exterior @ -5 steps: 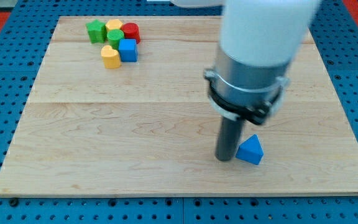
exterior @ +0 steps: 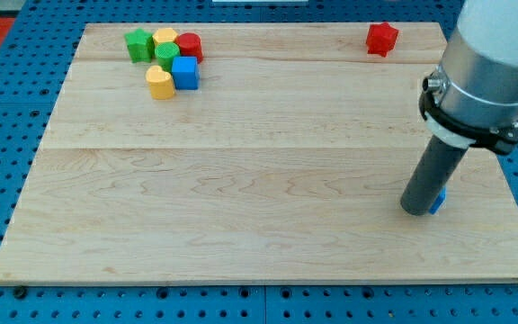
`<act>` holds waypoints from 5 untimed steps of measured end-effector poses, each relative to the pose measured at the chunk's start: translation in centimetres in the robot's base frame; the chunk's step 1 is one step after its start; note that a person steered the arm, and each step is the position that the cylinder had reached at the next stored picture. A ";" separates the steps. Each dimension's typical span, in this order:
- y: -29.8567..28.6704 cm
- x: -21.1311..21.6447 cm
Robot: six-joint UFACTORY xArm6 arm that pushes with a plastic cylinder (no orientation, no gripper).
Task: Push the blue triangle upwards
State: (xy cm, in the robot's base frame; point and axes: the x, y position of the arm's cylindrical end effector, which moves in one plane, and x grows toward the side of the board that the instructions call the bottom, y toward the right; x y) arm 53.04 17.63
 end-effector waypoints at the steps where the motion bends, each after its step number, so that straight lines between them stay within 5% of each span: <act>1: 1.3 -0.7; 5: 6.1 1.0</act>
